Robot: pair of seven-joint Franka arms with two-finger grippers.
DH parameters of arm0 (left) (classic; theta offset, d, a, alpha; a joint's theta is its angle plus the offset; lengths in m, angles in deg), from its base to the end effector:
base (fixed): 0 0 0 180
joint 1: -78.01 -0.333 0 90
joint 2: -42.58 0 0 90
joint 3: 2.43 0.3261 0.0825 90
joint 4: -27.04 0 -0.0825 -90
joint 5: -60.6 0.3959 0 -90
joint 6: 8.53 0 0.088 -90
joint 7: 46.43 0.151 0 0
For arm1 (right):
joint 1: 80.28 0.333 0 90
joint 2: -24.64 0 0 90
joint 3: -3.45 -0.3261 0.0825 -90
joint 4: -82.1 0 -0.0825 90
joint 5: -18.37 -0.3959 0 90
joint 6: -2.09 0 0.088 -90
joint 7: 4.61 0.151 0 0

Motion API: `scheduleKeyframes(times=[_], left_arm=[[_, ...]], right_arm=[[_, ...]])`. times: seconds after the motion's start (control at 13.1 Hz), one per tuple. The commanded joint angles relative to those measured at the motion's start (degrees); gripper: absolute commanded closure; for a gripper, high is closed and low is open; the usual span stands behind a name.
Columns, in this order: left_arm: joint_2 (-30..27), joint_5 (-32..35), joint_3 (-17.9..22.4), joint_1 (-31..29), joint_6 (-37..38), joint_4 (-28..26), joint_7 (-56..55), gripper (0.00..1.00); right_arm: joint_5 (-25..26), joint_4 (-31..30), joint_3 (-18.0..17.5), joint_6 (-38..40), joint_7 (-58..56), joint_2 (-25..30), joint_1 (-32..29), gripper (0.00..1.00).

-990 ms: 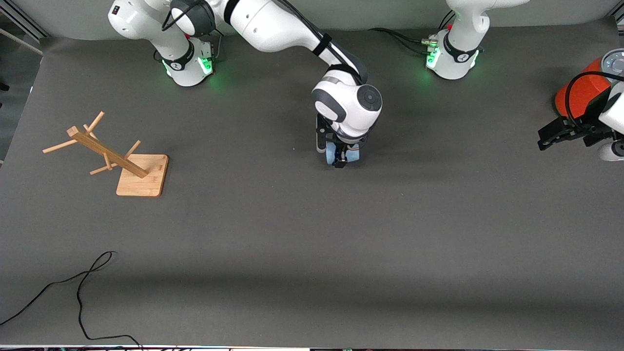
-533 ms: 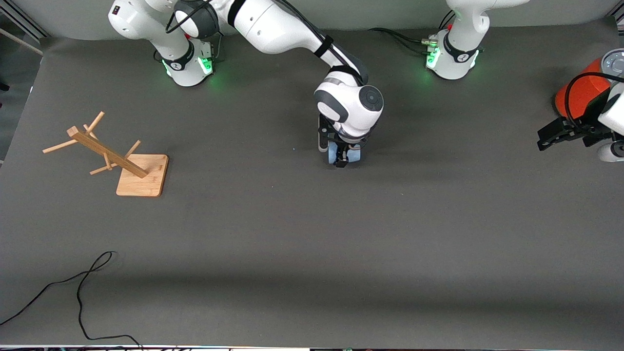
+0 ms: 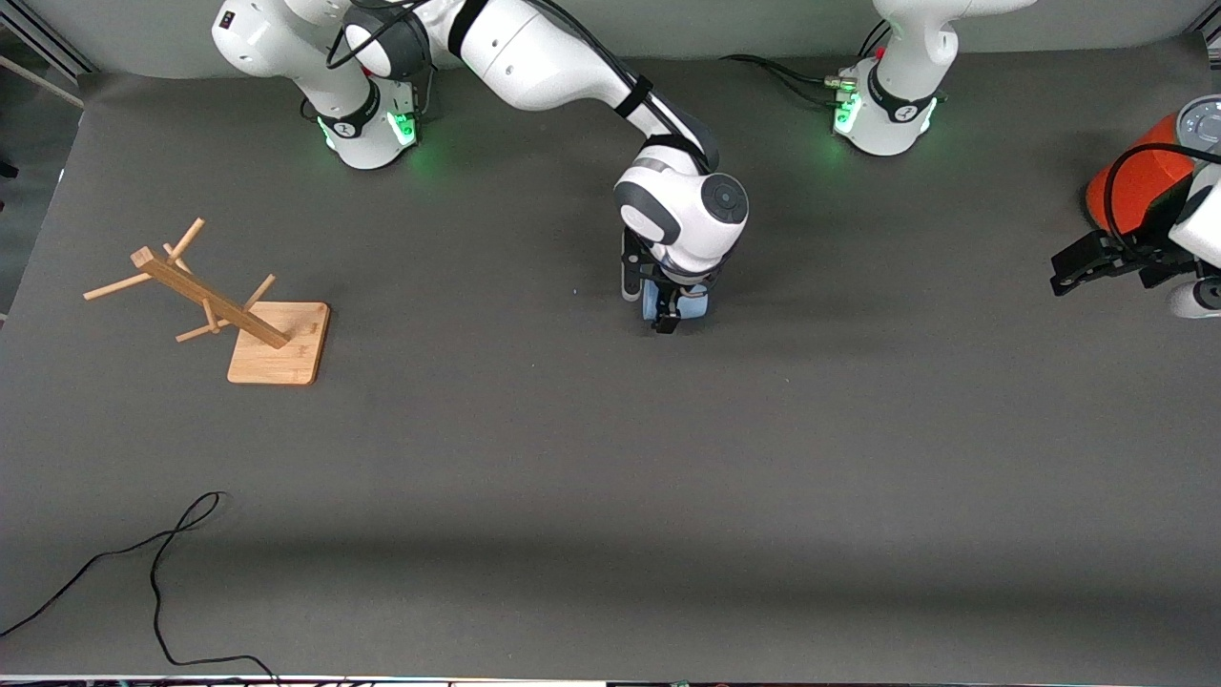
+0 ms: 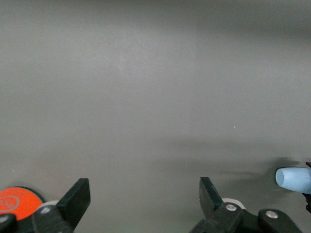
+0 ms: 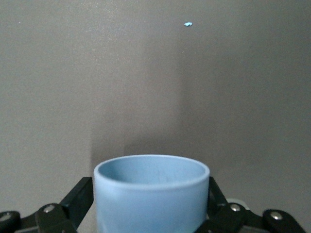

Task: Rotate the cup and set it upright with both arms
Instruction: 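Lower the cup onto its side and open the right gripper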

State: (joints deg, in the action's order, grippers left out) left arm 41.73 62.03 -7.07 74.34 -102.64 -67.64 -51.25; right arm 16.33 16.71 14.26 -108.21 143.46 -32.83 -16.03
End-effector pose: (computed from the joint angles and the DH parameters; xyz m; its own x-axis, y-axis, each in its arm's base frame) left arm 0.5669 -0.0063 0.5656 0.9978 0.0653 0.0070 0.0655 -0.9975 -0.0256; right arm 0.4175 0.6253 0.1348 -0.0264 -0.9699 0.2419 -0.9996 0.0271 -0.0005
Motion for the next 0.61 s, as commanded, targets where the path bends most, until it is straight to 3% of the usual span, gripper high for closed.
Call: scheduleKeyframes(times=[0.0,0.3,0.53], left_arm=[[0.06,-0.02,-0.02,-0.11,1.21,0.64,0.87,0.0],[0.06,-0.02,-0.02,-0.11,1.21,0.64,0.87,0.0],[0.06,-0.02,-0.02,-0.11,1.21,0.64,0.87,0.0]], right_arm=[[0.2,1.41,0.44,1.57,1.08,2.43,0.35,0.0],[-0.5,1.58,0.35,11.57,0.03,11.04,-0.44,0.0],[-0.59,1.23,1.06,20.96,-12.32,19.03,-2.45,0.0]])
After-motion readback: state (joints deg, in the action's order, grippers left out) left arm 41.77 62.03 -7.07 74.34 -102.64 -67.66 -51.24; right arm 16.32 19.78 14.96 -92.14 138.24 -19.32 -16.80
